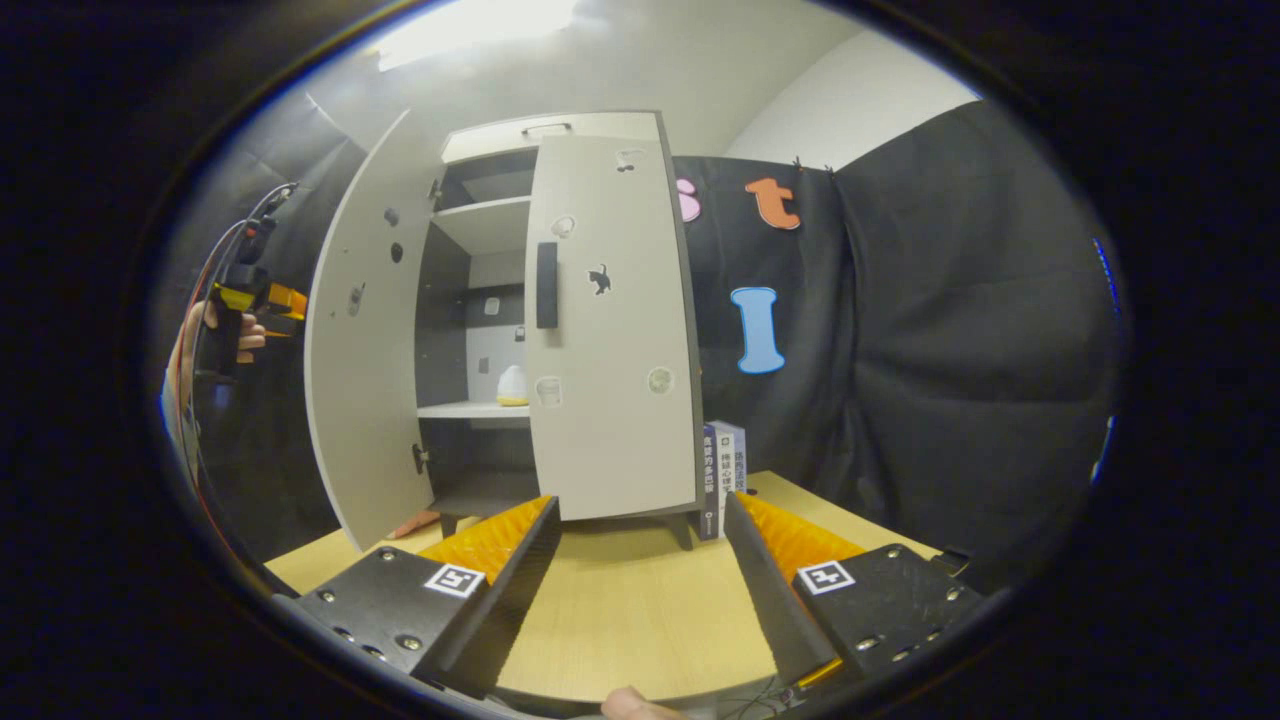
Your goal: Grab one shoe with the right hand and put it into the shoe cabinet, grab the other shoe with the left hand and put it into the shoe cabinet; then close the right door with the right hand and the left door with the left hand.
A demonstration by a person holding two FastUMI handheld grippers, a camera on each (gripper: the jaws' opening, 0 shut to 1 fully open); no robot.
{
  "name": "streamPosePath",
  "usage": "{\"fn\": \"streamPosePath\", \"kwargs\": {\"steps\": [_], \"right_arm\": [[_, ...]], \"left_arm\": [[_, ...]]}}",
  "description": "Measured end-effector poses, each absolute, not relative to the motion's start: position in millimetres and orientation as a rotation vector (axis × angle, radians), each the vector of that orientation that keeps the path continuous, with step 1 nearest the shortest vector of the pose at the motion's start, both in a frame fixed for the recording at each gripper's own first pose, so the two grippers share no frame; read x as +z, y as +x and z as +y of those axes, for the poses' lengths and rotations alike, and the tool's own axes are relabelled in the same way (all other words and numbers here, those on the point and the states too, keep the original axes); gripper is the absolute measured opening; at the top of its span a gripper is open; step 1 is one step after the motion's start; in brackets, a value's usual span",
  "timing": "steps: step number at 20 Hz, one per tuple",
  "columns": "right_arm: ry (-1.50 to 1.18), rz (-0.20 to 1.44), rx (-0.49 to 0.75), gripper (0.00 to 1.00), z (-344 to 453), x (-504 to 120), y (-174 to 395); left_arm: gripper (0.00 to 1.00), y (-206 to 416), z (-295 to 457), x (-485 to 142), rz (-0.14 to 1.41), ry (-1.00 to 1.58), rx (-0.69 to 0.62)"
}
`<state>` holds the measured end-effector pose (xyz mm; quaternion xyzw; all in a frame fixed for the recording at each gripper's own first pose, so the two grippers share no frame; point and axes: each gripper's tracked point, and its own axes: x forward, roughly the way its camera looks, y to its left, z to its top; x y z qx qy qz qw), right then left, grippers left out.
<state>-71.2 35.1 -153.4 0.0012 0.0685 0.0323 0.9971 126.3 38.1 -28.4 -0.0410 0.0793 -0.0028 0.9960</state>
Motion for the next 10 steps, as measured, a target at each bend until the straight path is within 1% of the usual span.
{"fn": "streamPosePath", "kwargs": {"steps": [5,6,7,10], "right_arm": [[0.014,0.134,0.059,0.98,34,-152,-73],[0.016,0.137,0.055,0.98,34,-152,-72],[0.018,0.138,0.046,0.98,33,-151,-73],[0.014,0.153,0.024,0.97,28,-148,-79]], "left_arm": [[0.92,128,31,-31,0.188,-0.116,-0.066],[0.87,129,31,-31,0.19,-0.121,-0.077],[0.92,131,33,-30,0.191,-0.121,-0.071],[0.92,139,36,-28,0.185,-0.115,-0.032]]}}
